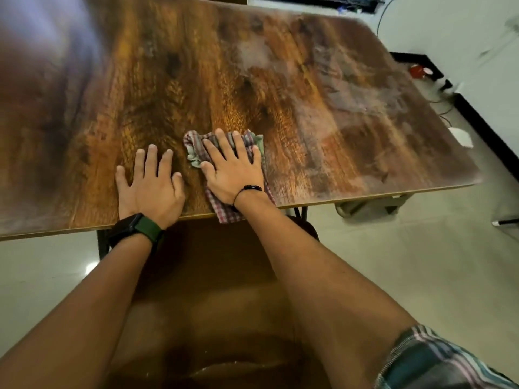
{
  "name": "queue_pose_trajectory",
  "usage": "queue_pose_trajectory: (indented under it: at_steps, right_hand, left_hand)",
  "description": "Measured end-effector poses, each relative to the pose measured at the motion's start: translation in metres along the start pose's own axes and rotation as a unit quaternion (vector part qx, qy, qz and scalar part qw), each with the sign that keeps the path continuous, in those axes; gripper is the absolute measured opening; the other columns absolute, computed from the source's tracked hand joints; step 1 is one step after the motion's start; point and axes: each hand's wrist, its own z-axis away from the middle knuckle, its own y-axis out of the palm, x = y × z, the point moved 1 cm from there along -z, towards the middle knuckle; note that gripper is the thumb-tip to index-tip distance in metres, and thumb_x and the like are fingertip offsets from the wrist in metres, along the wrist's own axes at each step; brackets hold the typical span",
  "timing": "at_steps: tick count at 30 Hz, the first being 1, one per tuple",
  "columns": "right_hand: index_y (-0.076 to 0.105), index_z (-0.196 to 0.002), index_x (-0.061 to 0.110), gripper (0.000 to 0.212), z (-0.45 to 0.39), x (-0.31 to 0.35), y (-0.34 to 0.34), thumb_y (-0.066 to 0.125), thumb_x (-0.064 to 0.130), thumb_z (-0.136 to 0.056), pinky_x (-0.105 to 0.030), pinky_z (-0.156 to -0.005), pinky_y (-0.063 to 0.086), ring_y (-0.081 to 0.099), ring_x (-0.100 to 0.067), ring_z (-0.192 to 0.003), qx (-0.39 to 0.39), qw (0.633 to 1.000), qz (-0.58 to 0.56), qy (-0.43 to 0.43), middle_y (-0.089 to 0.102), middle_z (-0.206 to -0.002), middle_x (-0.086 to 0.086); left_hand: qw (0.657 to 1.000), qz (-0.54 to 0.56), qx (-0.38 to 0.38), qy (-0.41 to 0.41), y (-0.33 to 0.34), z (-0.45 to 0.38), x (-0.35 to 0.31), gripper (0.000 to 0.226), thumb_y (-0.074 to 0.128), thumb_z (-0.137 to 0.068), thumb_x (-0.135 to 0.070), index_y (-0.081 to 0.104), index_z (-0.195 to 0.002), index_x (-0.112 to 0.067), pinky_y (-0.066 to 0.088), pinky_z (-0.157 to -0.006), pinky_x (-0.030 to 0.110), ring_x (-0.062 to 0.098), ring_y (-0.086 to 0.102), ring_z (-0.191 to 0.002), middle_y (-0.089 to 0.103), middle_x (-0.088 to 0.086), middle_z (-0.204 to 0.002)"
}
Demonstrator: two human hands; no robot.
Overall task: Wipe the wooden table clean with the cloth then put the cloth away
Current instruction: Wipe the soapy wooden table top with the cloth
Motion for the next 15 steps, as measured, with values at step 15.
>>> queue_pose_trajectory:
  at_steps: [15]
  right_hand:
    - [0.01,-0.15,0.034,0.054,0.031,-0.193,-0.047,0.02,0.048,-0.099,-0.052,-0.115,-0.006,-0.011,-0.019,-0.145,-0.022,0.992,0.026,0.124,-0.006,-0.159,0.009]
  left_hand:
    - [0.998,-0.041,0.03,-0.028,0.006,-0.001,0.002,0.056,0.012,-0.092,-0.044,0.019,-0.145,-0.027,0.002,-0.112,0.049,0.017,0.004,-0.143,0.011,-0.001,-0.156]
